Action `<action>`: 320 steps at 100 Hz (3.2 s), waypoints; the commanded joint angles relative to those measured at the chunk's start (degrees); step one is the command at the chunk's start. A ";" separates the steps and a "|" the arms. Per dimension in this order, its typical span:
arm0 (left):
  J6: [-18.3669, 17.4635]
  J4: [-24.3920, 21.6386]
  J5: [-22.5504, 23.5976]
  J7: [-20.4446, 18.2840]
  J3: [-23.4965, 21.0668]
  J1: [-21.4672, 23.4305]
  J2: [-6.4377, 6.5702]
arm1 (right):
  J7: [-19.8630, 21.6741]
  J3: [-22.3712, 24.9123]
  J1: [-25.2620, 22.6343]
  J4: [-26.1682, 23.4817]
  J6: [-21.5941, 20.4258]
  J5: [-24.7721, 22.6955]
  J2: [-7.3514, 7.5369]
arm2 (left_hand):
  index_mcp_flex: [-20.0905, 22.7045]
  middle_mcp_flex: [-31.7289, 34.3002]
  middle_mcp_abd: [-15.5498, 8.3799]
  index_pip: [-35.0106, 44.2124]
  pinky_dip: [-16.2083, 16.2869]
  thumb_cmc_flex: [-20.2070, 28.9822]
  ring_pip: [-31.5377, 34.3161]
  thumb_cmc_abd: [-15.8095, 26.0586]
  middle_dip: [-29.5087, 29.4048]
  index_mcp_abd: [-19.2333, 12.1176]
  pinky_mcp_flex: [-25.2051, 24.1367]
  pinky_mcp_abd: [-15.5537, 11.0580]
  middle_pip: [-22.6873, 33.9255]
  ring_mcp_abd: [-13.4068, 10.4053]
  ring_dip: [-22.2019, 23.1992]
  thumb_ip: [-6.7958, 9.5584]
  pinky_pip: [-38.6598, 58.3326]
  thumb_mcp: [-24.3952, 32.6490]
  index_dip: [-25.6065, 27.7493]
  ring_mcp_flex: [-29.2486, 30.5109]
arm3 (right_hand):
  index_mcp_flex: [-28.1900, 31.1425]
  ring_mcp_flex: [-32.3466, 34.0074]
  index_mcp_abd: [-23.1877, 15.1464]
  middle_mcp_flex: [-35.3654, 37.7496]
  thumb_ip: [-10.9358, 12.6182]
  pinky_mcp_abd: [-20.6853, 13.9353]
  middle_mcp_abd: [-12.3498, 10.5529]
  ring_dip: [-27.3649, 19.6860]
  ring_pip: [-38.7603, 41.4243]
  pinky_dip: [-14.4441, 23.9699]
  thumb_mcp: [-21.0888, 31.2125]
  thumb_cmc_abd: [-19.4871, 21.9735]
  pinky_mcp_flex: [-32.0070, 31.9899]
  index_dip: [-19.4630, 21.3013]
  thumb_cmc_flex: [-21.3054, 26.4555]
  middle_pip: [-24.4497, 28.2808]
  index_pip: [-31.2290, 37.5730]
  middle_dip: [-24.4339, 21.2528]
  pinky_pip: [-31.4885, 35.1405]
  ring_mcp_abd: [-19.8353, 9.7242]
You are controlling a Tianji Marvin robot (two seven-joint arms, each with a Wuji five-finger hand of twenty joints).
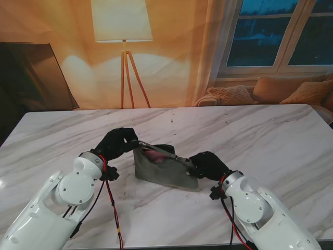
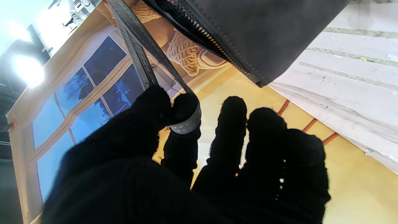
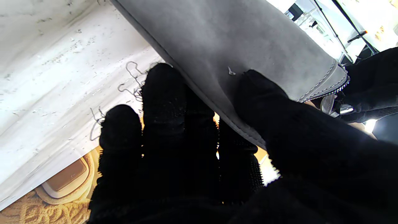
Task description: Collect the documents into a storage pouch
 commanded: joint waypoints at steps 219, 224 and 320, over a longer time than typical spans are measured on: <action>1.82 0.06 2.47 -1.39 -3.90 1.88 0.55 | -6.30 1.31 -0.89 -1.12 1.77 -4.12 -0.80 | -0.18 -0.48 -0.62 3.97 -0.30 1.73 0.20 2.18 -0.67 4.16 -0.19 -3.81 0.04 4.46 -0.03 0.89 0.69 0.68 1.21 -0.13 | -2.12 2.11 -5.93 2.09 4.02 0.10 3.31 1.61 -0.34 0.35 5.78 2.88 2.80 -5.63 1.72 2.24 17.83 -0.37 4.48 -1.87; 1.93 0.05 2.94 -1.24 -4.49 2.28 0.57 | -6.34 1.39 -0.92 -1.11 1.85 -4.24 -0.79 | -0.14 -0.49 -0.54 3.96 -0.29 1.71 0.22 2.13 -0.67 4.19 -0.18 -3.83 0.04 4.44 -0.03 0.91 0.70 0.72 1.18 -0.10 | -2.11 2.06 -6.05 2.00 4.05 0.08 3.26 1.64 -0.26 0.34 5.79 2.94 2.78 -5.45 1.77 2.26 17.79 -0.31 4.51 -1.92; 3.07 1.70 9.44 4.91 -13.45 7.15 0.03 | -6.39 1.40 -1.60 -0.55 3.58 -4.50 -0.78 | -0.11 -0.49 -0.49 4.12 -0.26 1.42 0.34 1.61 -0.69 4.20 -0.13 -3.81 0.19 4.44 -0.06 0.97 0.73 1.27 0.70 -0.14 | -1.87 1.69 -6.04 1.73 4.12 0.05 3.33 1.67 0.37 0.18 5.73 3.20 2.41 -3.59 1.82 2.69 17.11 0.05 4.74 -1.88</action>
